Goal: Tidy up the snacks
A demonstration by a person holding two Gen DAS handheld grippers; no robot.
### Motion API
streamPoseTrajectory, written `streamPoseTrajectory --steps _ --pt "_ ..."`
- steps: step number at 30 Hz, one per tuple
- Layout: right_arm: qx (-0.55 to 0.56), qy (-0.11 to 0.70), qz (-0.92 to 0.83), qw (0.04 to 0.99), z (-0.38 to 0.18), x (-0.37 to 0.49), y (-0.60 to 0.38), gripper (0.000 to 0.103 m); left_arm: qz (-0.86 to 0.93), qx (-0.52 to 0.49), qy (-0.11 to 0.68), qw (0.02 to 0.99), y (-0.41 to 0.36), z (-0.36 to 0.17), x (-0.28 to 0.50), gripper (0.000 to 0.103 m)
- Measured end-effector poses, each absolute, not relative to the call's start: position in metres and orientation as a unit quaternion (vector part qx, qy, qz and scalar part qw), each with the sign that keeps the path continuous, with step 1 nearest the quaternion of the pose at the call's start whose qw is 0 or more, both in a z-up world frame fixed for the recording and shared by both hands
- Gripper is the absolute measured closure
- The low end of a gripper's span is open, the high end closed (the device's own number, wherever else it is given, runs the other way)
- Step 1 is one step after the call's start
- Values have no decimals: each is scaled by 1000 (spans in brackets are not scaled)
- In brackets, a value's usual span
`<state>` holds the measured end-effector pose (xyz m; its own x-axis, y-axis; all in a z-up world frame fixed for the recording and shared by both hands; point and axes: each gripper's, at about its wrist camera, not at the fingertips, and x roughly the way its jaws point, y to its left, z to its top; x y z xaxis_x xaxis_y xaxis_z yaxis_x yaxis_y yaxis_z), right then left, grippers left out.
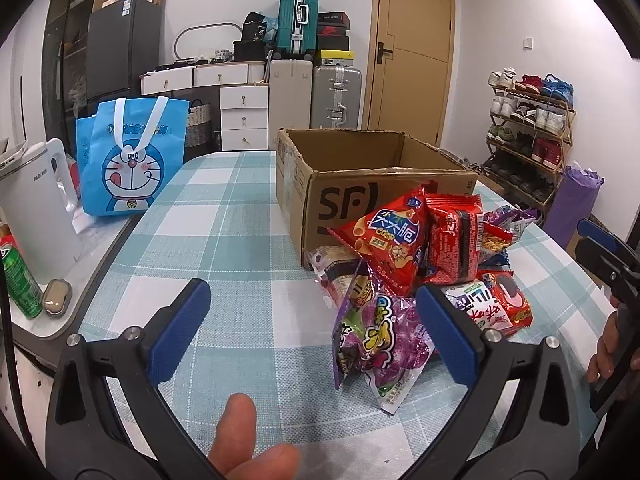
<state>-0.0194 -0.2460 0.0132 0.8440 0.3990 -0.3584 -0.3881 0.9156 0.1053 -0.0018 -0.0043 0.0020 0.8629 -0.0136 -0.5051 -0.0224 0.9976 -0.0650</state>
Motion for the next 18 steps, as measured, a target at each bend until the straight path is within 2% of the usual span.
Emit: streamPoseTrajectory --steps 18 --pt "19 215 197 956 10 -12 -245 0 1 -8 282 959 -13 0 4 1"
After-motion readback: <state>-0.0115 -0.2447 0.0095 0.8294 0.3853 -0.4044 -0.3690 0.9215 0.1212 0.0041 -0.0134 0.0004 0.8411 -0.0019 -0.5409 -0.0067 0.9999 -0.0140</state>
